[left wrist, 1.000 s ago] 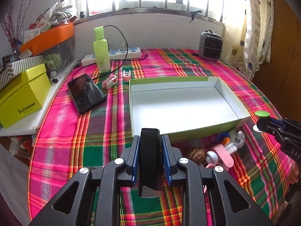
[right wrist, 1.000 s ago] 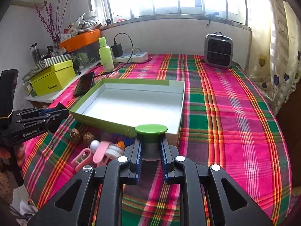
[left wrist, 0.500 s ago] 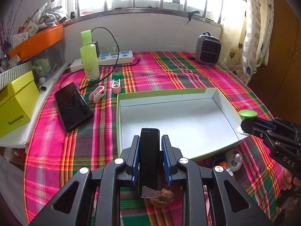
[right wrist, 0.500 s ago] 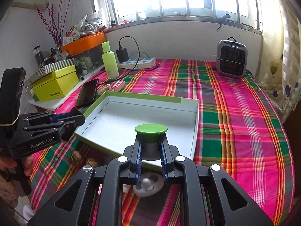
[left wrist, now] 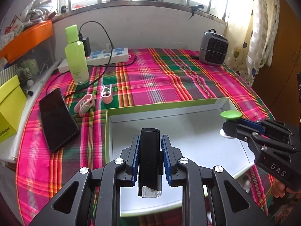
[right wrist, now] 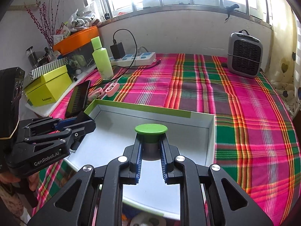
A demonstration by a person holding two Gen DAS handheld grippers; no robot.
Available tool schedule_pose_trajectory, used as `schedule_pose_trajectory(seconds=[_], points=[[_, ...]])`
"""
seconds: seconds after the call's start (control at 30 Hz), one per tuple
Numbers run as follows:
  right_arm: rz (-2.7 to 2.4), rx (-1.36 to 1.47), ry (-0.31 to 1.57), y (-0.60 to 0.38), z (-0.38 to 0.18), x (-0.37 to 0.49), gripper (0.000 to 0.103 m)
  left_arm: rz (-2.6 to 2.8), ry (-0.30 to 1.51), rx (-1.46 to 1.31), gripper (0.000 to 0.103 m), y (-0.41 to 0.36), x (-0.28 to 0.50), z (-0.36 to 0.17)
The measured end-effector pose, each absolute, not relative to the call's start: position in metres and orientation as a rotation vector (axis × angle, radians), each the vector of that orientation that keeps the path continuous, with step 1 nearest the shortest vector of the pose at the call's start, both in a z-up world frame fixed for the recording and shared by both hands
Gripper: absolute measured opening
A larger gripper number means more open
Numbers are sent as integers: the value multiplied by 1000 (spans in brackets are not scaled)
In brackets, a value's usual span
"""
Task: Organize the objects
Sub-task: 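Carry the flashlight with the left tool while the right tool carries the massager into the box, then open the left tool to release the flashlight while the right tool releases the massager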
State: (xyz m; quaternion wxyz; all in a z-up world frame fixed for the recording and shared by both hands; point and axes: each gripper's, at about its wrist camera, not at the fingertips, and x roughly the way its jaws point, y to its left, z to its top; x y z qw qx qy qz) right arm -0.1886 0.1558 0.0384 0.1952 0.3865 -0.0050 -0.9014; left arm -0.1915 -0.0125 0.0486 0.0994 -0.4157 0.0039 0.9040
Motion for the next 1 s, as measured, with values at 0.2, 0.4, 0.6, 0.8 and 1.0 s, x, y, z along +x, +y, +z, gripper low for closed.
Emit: schedule_pose_trajectory(seconds=[0.2, 0.4, 0.6, 0.8, 1.0], points=[[-2509, 1137, 17, 147, 29, -208, 18, 2663, 21, -1259, 21, -9, -211, 42], [-2492, 1175, 23, 144, 21, -220, 18, 2656, 26, -1287, 21, -7, -224, 34], [-2492, 1195, 31, 142, 15, -228, 18, 2655, 45, -1305, 21, -3, -231, 28], [-2489, 1204, 36, 141, 12, -230, 18, 2637, 42, -1321, 21, -1, -235, 22], [-2490, 1207, 40, 141, 10, -230, 18, 2630, 36, -1317, 21, 2, -235, 21]])
